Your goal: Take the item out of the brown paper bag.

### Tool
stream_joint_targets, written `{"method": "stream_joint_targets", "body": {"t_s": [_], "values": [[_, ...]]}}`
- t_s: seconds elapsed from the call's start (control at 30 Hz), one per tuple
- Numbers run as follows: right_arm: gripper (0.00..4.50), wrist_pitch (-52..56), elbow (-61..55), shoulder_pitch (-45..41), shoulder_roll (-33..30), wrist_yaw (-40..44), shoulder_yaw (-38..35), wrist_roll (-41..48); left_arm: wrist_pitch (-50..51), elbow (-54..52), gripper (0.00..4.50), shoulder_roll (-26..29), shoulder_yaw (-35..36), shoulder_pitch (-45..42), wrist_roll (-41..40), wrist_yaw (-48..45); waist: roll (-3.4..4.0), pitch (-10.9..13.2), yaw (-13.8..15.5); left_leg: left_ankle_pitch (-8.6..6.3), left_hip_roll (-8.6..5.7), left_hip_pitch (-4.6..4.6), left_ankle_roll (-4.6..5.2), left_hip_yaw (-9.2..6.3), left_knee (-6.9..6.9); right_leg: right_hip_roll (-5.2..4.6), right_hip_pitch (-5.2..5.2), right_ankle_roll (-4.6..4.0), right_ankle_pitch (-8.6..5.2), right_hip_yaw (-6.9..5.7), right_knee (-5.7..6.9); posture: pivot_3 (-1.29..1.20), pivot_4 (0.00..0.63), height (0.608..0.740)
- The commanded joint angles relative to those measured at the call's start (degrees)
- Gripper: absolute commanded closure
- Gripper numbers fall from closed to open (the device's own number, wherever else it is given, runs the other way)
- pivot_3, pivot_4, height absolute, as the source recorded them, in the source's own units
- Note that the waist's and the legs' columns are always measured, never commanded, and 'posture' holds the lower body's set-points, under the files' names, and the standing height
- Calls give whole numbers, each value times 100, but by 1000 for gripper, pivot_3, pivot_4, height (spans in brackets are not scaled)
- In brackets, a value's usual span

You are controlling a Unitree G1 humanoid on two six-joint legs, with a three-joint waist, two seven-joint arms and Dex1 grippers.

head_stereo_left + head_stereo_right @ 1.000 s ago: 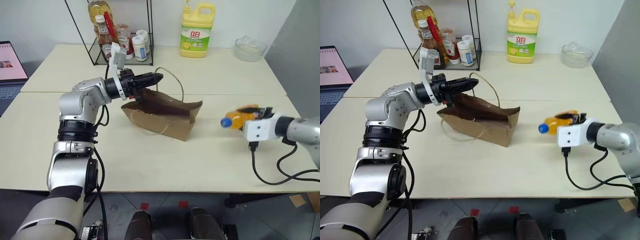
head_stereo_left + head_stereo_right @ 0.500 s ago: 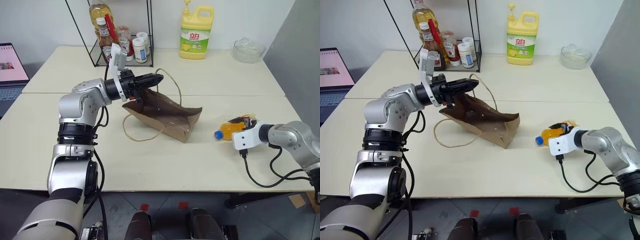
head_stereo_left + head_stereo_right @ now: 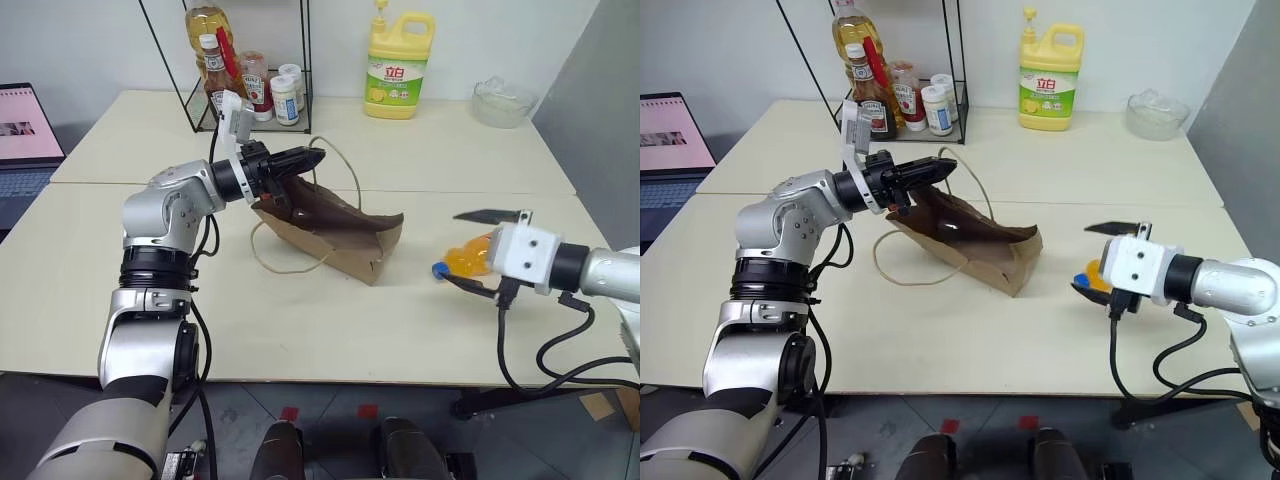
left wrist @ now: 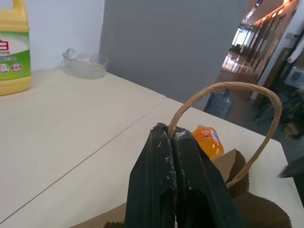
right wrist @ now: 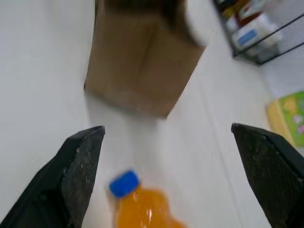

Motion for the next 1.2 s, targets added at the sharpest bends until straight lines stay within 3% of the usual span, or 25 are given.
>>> {"method": "stream_joint_targets", "body": {"t_s": [0.03,0.13,0.23,0.63,0.9,1.03,1.2], "values": [[16,1547,-1082,-310,439,-865,-474,1171,-367,166,4500,-26,100,-302,145,160,0,0,7,0,-1,-2,0,0,0,0,-1,0,0,0,1,0,150,740],[16,2247,-1555,-370,719,-1418,-510,1615,-550,452,4500,-51,107,-414,258,245,0,0,14,0,-1,-5,0,0,-1,-1,-2,0,0,-1,-3,0,150,740],[0,2521,-1712,-343,803,-1759,-488,1784,-725,696,3911,-54,58,-524,389,277,0,0,12,-1,-2,-6,2,1,-3,-1,-5,0,0,-1,-4,0,150,740],[0,2275,-1529,-215,805,-2077,-109,1805,-1709,588,235,330,-7,-404,992,326,0,0,-5,-12,-1,-7,21,1,-5,1,-11,0,0,1,-3,0,150,740],[0,1771,-1461,289,1205,-2484,274,1455,-1704,-953,235,883,383,664,1292,1407,0,0,0,-5,1,-8,9,1,-7,1,-13,0,0,2,-2,0,150,740],[0,1281,-1366,713,1513,-2917,264,947,-1255,-2143,235,1008,789,1720,1400,2330,0,-1,4,-5,2,-7,9,1,-7,0,-12,0,0,3,-2,0,150,740],[0,852,-1423,1435,1848,-3224,235,612,-835,-3741,235,963,1097,3573,1262,2658,-1,-2,7,-4,3,-5,6,3,-10,-1,-11,0,0,5,-1,0,150,740]]}}
